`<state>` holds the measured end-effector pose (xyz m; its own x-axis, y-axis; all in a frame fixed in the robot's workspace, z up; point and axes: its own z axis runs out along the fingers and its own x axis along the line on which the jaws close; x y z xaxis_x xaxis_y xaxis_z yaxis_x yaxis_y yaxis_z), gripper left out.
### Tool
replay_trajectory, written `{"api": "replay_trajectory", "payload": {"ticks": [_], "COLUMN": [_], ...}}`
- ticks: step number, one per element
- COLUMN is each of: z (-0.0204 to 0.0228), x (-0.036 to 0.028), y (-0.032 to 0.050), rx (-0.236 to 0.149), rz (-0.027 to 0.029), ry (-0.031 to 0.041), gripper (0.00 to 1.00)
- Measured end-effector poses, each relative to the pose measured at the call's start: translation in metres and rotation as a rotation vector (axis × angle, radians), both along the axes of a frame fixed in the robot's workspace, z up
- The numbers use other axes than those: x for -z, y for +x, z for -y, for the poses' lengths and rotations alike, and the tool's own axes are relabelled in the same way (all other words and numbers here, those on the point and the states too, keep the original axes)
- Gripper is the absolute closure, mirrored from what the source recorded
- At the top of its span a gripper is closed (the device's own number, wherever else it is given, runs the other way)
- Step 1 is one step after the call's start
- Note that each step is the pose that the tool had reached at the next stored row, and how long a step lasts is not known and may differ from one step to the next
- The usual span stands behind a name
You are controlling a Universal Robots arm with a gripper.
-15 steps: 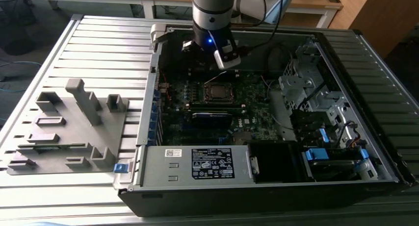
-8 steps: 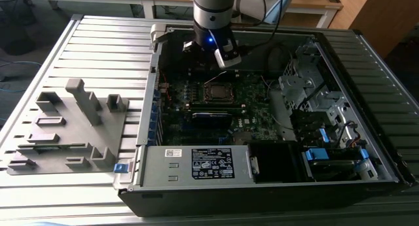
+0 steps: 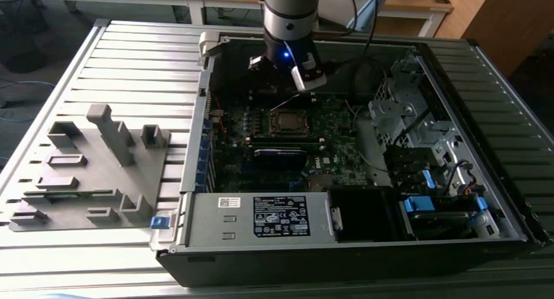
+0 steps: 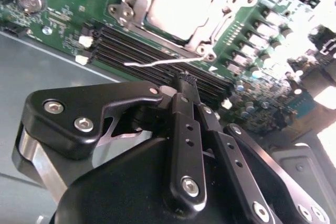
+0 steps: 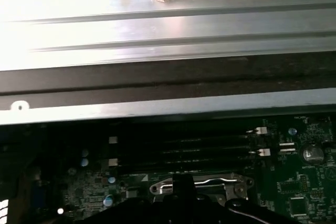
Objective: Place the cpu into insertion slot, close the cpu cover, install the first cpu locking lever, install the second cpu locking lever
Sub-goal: 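Install the first cpu locking lever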
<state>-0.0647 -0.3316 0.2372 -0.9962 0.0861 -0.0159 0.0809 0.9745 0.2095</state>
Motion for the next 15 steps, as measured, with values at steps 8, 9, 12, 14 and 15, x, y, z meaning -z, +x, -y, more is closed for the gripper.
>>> {"api": "replay_trajectory", "payload": {"ticks": [8,9,12,14,15], "z": [-0.0003,-0.0003,-0.0009,-0.0016,-0.0022], "x": [0.0068,0.0076,0.0091,0.0095,0.0097], "y": [0.0067,0.0075,0.0087,0.0089,0.0090], "rx": [0.001,0.001,0.001,0.001,0.001], "rz": [0.0000,0.0000,-0.0001,0.0001,0.0000], "ry": [-0.0003,-0.0003,-0.0005,-0.0004,-0.0004], "gripper": [0.89,0.89,0.89,0.89,0.89]}}
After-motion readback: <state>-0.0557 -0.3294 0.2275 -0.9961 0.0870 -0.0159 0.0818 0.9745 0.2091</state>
